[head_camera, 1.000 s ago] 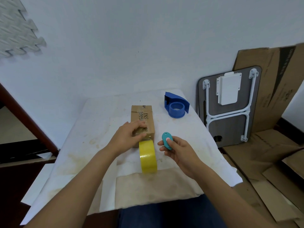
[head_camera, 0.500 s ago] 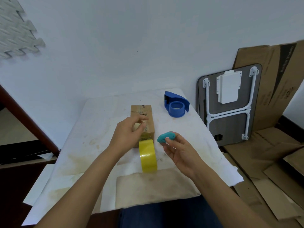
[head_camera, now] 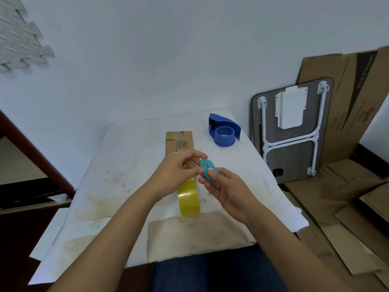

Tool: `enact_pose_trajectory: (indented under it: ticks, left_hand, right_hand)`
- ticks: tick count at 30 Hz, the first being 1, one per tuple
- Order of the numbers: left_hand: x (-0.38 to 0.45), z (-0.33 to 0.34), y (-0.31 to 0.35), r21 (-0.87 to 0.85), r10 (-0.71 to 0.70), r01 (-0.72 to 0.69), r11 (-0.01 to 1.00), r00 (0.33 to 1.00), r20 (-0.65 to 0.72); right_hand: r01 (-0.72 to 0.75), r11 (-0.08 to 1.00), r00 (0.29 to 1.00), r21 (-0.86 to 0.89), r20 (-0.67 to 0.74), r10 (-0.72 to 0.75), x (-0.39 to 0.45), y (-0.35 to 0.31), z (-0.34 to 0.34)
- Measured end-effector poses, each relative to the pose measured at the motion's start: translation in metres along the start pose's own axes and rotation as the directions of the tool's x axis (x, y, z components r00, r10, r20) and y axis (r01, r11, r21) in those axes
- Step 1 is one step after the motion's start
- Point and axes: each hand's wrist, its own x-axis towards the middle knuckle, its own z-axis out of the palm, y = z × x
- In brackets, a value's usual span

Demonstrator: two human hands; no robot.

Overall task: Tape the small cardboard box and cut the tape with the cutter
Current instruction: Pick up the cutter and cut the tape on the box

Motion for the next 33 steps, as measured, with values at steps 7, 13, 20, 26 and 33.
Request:
enact_pose_trajectory:
  ticks: [7,13,20,26,33]
  left_hand:
    - [-0.001,-0.005,-0.008,-0.137,-0.115,0.099,0.986,0.987,-0.114]
    - [-0.026,-0.008,-0.048,-0.35,-0.482,0.382,0.855,0.834,-0.268]
    - [-0.032,0.011,-0.044,-0.562,-0.568,0.57,0.599,0.797,0.204]
    - [-0.03,0.015,-0.036,-0.607,-0.531,0.585,0.538,0.794,0.295]
    - [-0.033,0.015,-0.038,-0.578,-0.525,0.59,0.563,0.796,0.301]
  right_hand:
    - [0.011,0.966,1.0,-0.257,0.031,-0.003,0.005,-0.005,0.0]
    - [0.15,0.663,0.968,-0.733,-0.027,-0.248,0.03,-0.013,0.008]
    - [0.325,0.288,0.932,-0.901,0.254,-0.258,0.059,-0.016,0.037]
    - [0.309,0.276,0.946,-0.91,0.265,-0.186,0.072,-0.012,0.042]
    - [0.323,0.215,0.941,-0.922,0.287,-0.182,0.075,-0.008,0.038]
